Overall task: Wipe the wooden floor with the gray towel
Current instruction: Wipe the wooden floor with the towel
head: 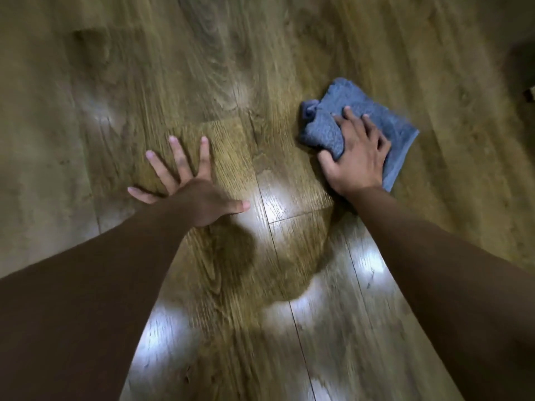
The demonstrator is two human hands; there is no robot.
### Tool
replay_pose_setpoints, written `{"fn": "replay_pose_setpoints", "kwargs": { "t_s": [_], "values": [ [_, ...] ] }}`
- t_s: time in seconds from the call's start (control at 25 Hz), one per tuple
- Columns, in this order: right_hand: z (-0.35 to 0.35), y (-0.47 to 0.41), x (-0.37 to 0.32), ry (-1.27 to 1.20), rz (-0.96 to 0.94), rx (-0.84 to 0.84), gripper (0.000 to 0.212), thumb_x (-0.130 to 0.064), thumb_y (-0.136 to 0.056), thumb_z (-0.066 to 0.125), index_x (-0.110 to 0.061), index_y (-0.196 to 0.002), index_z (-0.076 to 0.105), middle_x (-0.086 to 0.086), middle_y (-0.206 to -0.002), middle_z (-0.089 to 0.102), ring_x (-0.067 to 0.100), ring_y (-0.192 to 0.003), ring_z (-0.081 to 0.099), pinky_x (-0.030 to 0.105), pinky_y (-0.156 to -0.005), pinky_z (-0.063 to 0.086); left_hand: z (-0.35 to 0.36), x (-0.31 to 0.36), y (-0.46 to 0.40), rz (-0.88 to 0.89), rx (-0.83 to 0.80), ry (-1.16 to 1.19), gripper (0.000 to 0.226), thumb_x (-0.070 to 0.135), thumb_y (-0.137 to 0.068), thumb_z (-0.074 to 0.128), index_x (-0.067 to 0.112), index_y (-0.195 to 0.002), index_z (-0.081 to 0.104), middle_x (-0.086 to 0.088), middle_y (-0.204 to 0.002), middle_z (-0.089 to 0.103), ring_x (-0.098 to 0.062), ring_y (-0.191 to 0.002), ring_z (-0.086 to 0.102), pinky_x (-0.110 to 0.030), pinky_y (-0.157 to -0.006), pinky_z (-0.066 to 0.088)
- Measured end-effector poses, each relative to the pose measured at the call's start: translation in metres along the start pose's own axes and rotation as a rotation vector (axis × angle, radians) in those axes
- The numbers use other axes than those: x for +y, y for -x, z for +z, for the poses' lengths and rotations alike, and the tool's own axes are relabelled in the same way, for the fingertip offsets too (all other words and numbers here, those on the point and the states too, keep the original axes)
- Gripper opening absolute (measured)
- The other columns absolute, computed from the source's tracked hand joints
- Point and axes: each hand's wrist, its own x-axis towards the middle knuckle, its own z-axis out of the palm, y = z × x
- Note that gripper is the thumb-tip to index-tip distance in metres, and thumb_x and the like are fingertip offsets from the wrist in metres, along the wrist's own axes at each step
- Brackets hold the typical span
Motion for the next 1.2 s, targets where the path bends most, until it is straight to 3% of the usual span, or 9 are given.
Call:
{"fn": "replay_pose_setpoints", "kwargs": {
  "t_s": [0.12, 0.36, 0.52, 0.64, 0.8, 1.0, 1.2],
  "values": [
    [-0.001, -0.005, 0.003, -0.02, -0.019, 0.003, 0.07, -0.051, -0.078, 0.048, -0.029, -0.145, 0.042, -0.005, -0.16, 0.033, 0.028, -0.148, 0.022, 0.052, -0.117, 0.015, -0.002, 0.001, 0.001, -0.002, -0.009, -0.002, 0.142, 0.09, -0.058, 0.067, 0.052, -0.141, -0.042, 0.004, -0.142, -0.063, -0.038, -0.136, -0.051, -0.085, -0.102, -0.011],
    [-0.004, 0.052, -0.03, -0.058, -0.005, -0.025, 0.075, -0.032, -0.081, 0.069, -0.024, -0.15, 0.039, -0.001, -0.161, 0.031, 0.036, -0.15, 0.019, 0.06, -0.12, 0.01, 0.001, -0.002, -0.001, 0.021, -0.009, 0.011, 0.144, 0.089, -0.057, 0.069, 0.052, -0.141, -0.042, 0.005, -0.142, -0.063, -0.038, -0.135, -0.053, -0.086, -0.1, -0.013],
    [0.004, 0.154, -0.078, -0.001, -0.083, -0.059, 0.082, -0.038, -0.074, 0.071, -0.024, -0.149, 0.041, 0.002, -0.16, 0.034, 0.04, -0.149, 0.022, 0.065, -0.116, 0.017, 0.003, -0.001, -0.003, 0.013, 0.012, 0.008, 0.141, 0.087, -0.06, 0.069, 0.053, -0.142, -0.04, 0.006, -0.143, -0.062, -0.038, -0.136, -0.051, -0.086, -0.101, -0.011],
    [0.007, 0.199, -0.091, -0.034, -0.117, -0.142, 0.089, -0.047, -0.07, 0.063, -0.029, -0.152, 0.033, -0.002, -0.163, 0.027, 0.037, -0.149, 0.022, 0.059, -0.116, 0.018, 0.005, -0.003, -0.006, 0.003, 0.041, -0.005, 0.136, 0.081, -0.067, 0.071, 0.053, -0.143, -0.039, 0.007, -0.143, -0.062, -0.037, -0.136, -0.052, -0.087, -0.101, -0.009],
    [-0.003, 0.157, -0.058, 0.065, -0.313, -0.185, 0.083, -0.054, -0.072, 0.058, -0.032, -0.149, 0.039, -0.003, -0.16, 0.034, 0.035, -0.137, 0.04, 0.056, -0.101, 0.033, 0.005, -0.005, -0.009, 0.018, 0.033, 0.014, 0.139, 0.084, -0.062, 0.071, 0.056, -0.14, -0.041, 0.008, -0.14, -0.064, -0.036, -0.134, -0.054, -0.087, -0.1, -0.012],
    [0.009, 0.054, -0.071, 0.022, -0.01, -0.104, 0.077, -0.05, -0.08, 0.057, -0.027, -0.151, 0.034, -0.001, -0.163, 0.027, 0.031, -0.149, 0.02, 0.062, -0.109, 0.023, 0.008, -0.004, -0.011, 0.0, 0.046, 0.025, 0.146, 0.093, -0.049, 0.067, 0.056, -0.138, -0.043, 0.008, -0.138, -0.066, -0.036, -0.133, -0.055, -0.084, -0.097, -0.017],
    [0.016, 0.012, -0.077, 0.006, 0.065, -0.017, 0.073, -0.05, -0.08, 0.049, -0.025, -0.148, 0.038, 0.0, -0.16, 0.033, 0.031, -0.148, 0.024, 0.062, -0.108, 0.024, 0.008, -0.005, -0.014, 0.017, 0.051, 0.06, 0.145, 0.096, -0.047, 0.065, 0.057, -0.136, -0.043, 0.009, -0.142, -0.062, -0.036, -0.135, -0.053, -0.083, -0.098, -0.018]
  ]
}}
